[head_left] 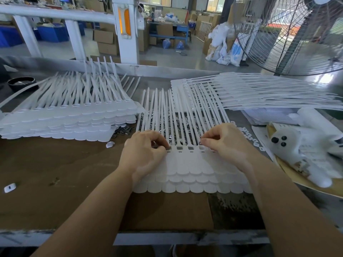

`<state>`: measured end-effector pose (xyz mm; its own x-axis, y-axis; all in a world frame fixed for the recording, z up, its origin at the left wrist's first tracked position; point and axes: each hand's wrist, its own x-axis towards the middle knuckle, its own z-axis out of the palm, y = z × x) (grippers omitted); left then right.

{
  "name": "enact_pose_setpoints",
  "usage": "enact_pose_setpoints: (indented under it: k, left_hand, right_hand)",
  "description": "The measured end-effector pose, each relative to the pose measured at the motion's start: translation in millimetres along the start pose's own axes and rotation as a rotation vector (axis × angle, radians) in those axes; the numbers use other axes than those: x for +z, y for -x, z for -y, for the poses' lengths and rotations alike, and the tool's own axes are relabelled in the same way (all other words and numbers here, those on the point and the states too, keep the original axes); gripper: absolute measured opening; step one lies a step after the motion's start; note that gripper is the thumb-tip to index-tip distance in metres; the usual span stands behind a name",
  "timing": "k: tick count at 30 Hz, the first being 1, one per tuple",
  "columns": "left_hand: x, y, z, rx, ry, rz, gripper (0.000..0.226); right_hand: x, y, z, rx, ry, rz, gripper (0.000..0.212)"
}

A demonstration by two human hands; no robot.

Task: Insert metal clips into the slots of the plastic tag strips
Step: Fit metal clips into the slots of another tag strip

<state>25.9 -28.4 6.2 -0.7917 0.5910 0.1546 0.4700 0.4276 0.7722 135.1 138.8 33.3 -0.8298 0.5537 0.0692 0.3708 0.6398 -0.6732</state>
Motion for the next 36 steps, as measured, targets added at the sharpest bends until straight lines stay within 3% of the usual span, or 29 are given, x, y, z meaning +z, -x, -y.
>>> enact_pose_setpoints:
  k: [13,20,30,36]
  left_hand:
    - [-0.5,0.1,0.3,0.007,0.002,0.008,0.023]
    - [-0.5,-0.3,1.0,0.017,-0.006,0.007,0.023]
    - [0.6,-5.0,3.2,0.029,0.001,0.018,0.018]
    - [-1.3,-20.9,2.3,0.011,-0.122,0.056,0.015]
  right_hand:
    - [1.3,-7.1,2.9,0.151,0.025,0.067,0.011]
    - [1.2,-3.3,-3.7,0.190,-0.161,-0.052,0.007]
    - [23.6,-4.7,5.9,-0.115,0.116,-0.194,0.011]
    - [36.5,-11.2,11.9,-0.155,0.182,-0.184,0.012]
